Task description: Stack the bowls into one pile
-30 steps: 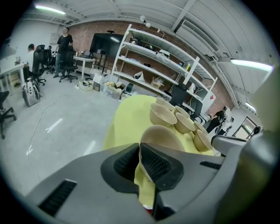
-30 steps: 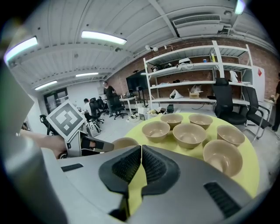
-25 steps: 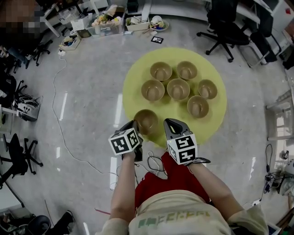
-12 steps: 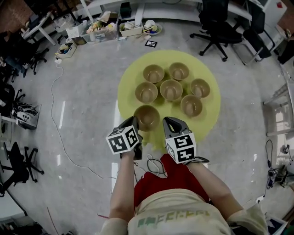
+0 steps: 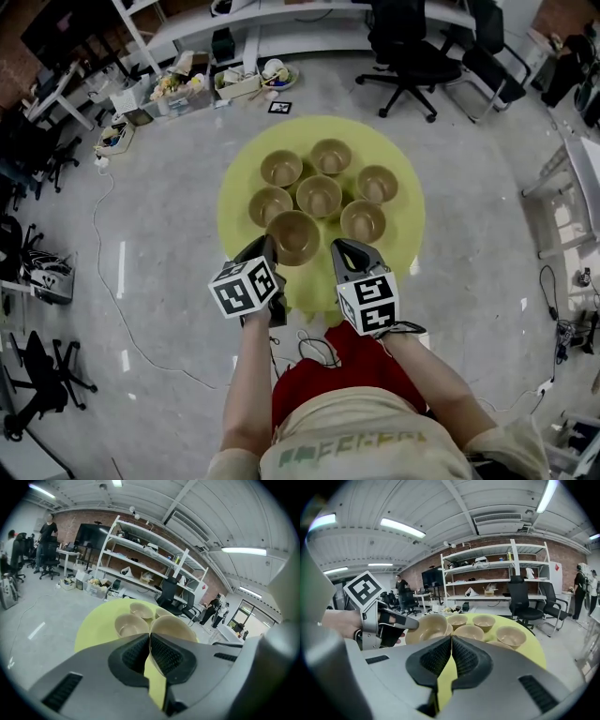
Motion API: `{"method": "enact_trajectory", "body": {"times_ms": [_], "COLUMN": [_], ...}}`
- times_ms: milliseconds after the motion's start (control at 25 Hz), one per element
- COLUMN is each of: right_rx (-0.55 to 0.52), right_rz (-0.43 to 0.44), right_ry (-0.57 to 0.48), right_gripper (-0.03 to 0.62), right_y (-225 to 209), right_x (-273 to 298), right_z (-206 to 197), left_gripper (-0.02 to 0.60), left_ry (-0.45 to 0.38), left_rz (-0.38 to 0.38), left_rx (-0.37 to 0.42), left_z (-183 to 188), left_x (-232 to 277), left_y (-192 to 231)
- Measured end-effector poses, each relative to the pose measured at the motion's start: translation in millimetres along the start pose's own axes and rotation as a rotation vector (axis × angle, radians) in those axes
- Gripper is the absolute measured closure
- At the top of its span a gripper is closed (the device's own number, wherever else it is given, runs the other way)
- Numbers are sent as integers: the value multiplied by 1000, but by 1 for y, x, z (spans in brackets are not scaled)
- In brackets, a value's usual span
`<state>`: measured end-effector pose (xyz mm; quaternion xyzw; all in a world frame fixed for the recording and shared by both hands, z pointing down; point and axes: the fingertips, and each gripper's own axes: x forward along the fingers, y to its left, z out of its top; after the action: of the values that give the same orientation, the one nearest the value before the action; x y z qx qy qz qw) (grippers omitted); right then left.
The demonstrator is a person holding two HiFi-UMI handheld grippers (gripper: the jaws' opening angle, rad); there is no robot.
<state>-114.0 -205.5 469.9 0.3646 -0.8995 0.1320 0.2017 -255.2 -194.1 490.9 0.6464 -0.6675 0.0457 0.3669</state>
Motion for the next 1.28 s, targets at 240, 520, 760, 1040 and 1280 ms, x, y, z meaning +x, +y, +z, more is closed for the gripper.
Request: {"method": "enact_trajectory", "body": {"times_ms": [240,520,760,1040,1280], "right_rx": [26,53,72,97,112], "right_rz": [-66,-140,-180,-215,-228], "right_ry": [-14,-21,-27,-30,-9], "right_gripper": [557,557,557,557,557], "right_y": [-32,-72,-95,-127,-147], "right_x": [-16,-35,-46,-60,-63], "right_z": [-2,-9,-14,-25,-33], "left_gripper": [551,551,549,551,549], "left_ry": [4,-2,17,44,73], "left_rz": [-62,-130,-180,-199,-197], "left_rx": [60,82,119,144,172], "left_z": [12,14,10,-1,-10], "left_x": [17,42,62,83,99], "left_y": [-39,-90,-128,-158,-174]}}
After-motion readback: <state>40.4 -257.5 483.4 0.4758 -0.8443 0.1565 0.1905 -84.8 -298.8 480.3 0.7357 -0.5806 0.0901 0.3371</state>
